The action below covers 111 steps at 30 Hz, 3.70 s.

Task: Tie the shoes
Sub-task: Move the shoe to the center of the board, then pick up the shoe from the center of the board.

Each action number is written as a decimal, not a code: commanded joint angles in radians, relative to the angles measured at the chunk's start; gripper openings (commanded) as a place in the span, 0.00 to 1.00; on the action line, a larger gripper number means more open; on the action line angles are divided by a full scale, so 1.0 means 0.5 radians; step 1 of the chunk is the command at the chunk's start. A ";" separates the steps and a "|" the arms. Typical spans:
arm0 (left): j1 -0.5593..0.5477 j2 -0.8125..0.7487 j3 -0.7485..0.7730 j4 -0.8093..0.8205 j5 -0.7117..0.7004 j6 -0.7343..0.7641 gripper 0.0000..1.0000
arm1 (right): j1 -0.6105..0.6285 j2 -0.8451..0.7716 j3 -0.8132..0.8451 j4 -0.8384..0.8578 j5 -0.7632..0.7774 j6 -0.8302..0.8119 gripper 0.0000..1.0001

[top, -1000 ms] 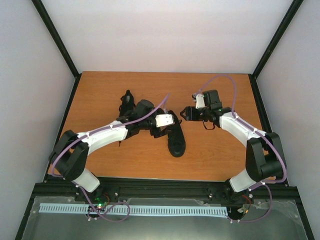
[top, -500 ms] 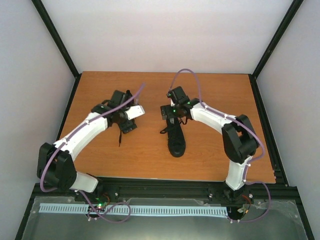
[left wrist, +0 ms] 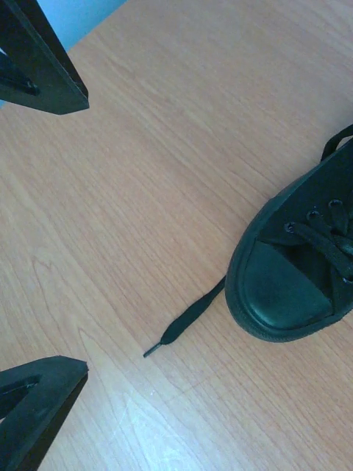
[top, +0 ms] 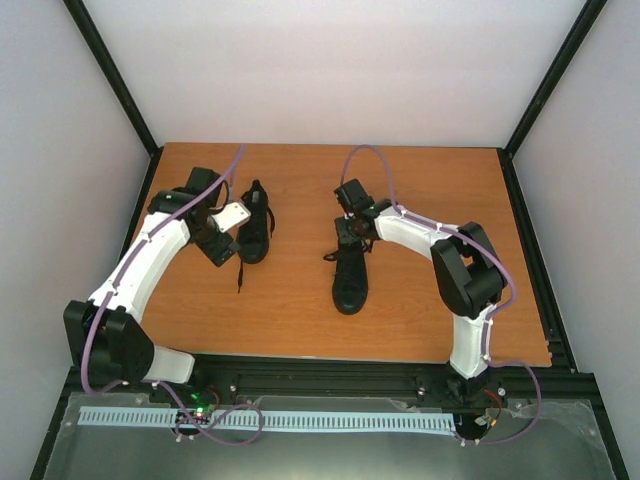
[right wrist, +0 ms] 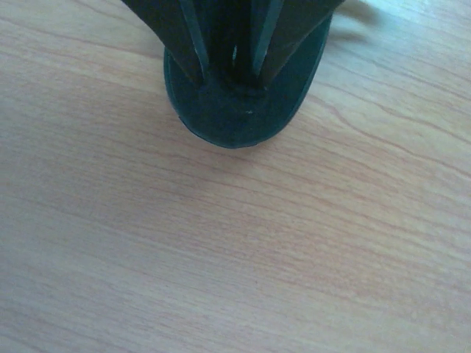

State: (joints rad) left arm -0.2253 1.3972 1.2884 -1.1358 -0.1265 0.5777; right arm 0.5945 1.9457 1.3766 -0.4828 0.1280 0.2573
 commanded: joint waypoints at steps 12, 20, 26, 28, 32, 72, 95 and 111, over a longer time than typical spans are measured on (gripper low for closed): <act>0.275 0.111 -0.260 0.595 0.360 -0.455 0.89 | -0.327 -0.326 -0.204 0.018 0.212 -0.417 0.03; 0.296 0.418 -0.217 0.829 0.577 -0.684 0.85 | -0.599 -0.071 -0.028 0.018 0.090 -0.519 0.04; 0.278 0.607 -0.236 0.946 0.852 -0.805 1.00 | -0.603 -0.025 0.098 -0.090 0.175 -0.465 0.35; 0.257 0.664 -0.231 0.989 0.877 -0.828 1.00 | -0.600 -0.074 0.084 -0.100 0.114 -0.436 0.42; 0.253 0.798 -0.202 1.115 0.767 -0.928 0.98 | -0.594 -0.254 -0.007 -0.077 0.033 -0.363 0.48; -0.287 0.133 -0.874 0.588 0.796 0.037 0.92 | -0.102 -0.772 -0.400 0.210 -0.656 0.058 0.60; 0.021 0.477 -0.211 0.875 0.938 0.264 0.88 | 0.007 0.547 0.701 0.015 -0.866 0.015 0.26; 0.085 0.009 -0.023 0.421 1.156 0.317 0.89 | 0.007 -0.552 0.378 0.174 -1.141 -0.246 0.03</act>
State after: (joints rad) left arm -0.1947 1.4624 1.1656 -0.7952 0.3733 0.7010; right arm 0.5922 1.9362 1.5883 -0.4767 -0.3744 0.1890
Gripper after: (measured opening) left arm 0.890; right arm 0.032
